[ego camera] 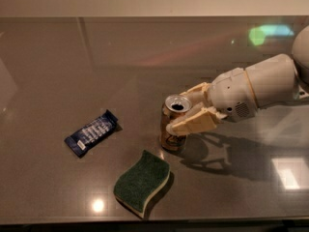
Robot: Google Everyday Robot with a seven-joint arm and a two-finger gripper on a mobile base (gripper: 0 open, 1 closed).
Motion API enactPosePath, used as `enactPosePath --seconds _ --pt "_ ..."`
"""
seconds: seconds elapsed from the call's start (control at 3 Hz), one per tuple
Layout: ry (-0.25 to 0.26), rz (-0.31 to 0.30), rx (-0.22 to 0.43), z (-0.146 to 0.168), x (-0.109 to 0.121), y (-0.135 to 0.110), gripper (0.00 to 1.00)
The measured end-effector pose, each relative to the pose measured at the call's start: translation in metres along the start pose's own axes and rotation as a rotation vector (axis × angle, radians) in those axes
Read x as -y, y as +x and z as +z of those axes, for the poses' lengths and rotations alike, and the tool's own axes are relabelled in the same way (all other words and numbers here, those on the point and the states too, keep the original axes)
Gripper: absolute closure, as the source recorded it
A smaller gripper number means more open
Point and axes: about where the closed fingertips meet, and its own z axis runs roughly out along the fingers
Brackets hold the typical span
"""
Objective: Move orange can near sponge
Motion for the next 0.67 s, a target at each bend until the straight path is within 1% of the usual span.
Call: enactPosePath --seconds 0.33,0.67 --pt "-0.005 0.001 -0.008 0.0022 0.0015 0.0019 0.0" --pt "-0.005 0.001 -0.008 0.0022 0.0015 0.0019 0.0"
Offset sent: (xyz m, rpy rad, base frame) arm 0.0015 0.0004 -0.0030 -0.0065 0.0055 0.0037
